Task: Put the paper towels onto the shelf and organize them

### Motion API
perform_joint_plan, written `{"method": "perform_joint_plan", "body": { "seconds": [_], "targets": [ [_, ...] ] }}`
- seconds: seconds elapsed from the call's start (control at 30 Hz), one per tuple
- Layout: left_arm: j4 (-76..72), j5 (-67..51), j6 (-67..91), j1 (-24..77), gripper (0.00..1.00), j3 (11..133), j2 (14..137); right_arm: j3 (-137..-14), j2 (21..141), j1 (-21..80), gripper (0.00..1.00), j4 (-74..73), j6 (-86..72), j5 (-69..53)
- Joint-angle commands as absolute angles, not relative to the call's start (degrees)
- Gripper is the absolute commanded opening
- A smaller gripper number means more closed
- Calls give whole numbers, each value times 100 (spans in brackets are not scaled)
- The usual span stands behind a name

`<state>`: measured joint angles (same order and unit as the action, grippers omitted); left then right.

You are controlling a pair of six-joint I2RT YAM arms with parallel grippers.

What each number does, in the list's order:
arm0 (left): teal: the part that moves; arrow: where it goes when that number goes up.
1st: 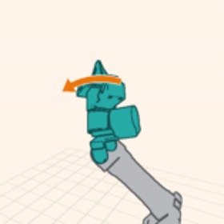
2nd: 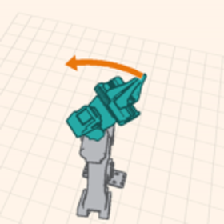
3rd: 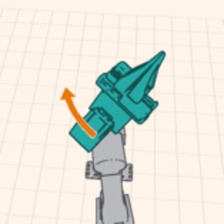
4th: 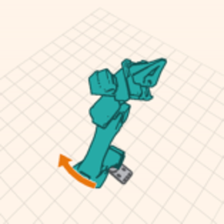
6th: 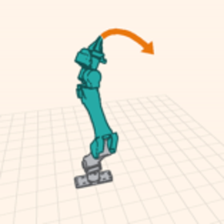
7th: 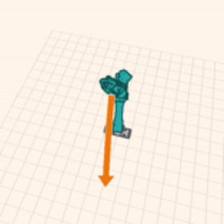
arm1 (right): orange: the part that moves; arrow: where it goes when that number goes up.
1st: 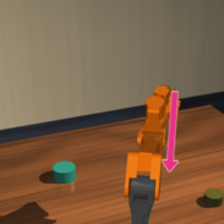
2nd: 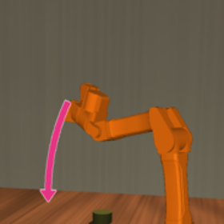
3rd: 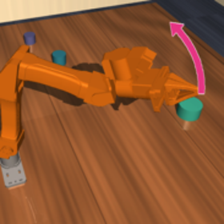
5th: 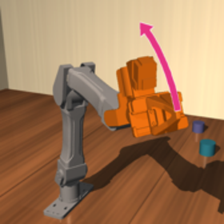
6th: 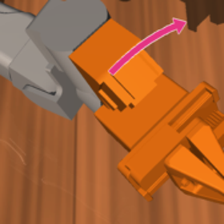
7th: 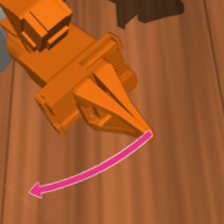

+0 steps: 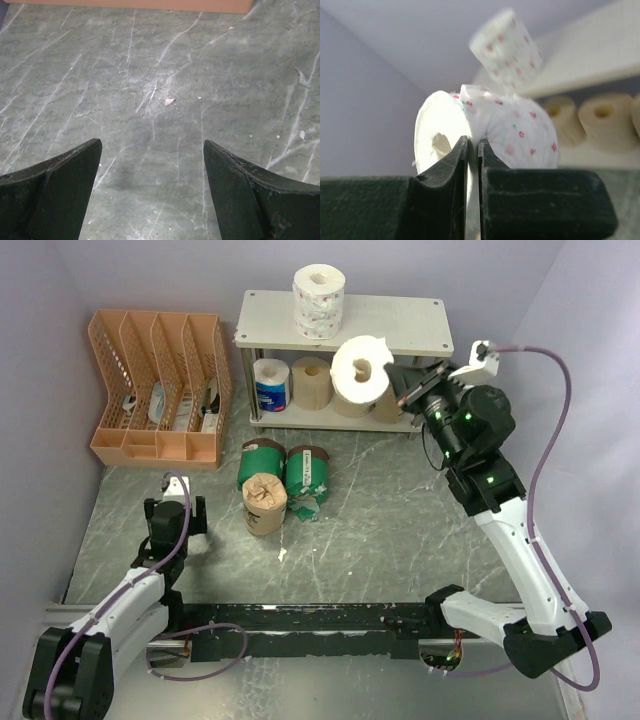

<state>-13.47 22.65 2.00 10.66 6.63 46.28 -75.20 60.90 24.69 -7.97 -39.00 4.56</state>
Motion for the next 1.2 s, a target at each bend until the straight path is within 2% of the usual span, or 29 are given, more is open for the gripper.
{"method": "perform_joint_plan", "body": {
  "seconds": [0.0,0.13,0.33,0.47,0.53,0.67,0.7,0.77,0.83,1.03,1.17],
  "targets": [
    [-1529,1907,289,796,94,923,4782,-8300,6474,2426,0,184,-4650,1005],
    [-1496,1741,318,619,94,1021,4982,-8814,7099,2393,0,237,-4812,1400],
    [-1464,1402,336,316,94,1079,5055,-9534,8077,1872,0,236,-5025,1301],
    [-1452,1286,352,183,94,1119,5128,-9930,8797,1253,0,362,-5474,777],
    [-1450,1275,361,159,94,1133,5145,-9957,9010,1023,0,471,-5738,47],
    [-1450,1266,370,136,94,1134,5147,-9374,8534,992,0,764,-5043,-771],
    [-1450,1266,369,132,94,1134,5157,-9119,8258,1011,12,536,-4680,-778],
    [-1450,1266,371,132,94,1141,5165,-8423,7602,1128,44,48,-3937,-361],
    [-1458,1262,369,132,94,1147,5189,-7523,6989,1195,59,-142,-3408,-36],
    [-1494,1261,353,142,94,1160,5264,-5317,6555,1270,67,205,-3442,-240],
    [-1486,1274,354,158,94,1154,5241,-4771,7020,1682,72,800,-2769,231]
  ]
}}
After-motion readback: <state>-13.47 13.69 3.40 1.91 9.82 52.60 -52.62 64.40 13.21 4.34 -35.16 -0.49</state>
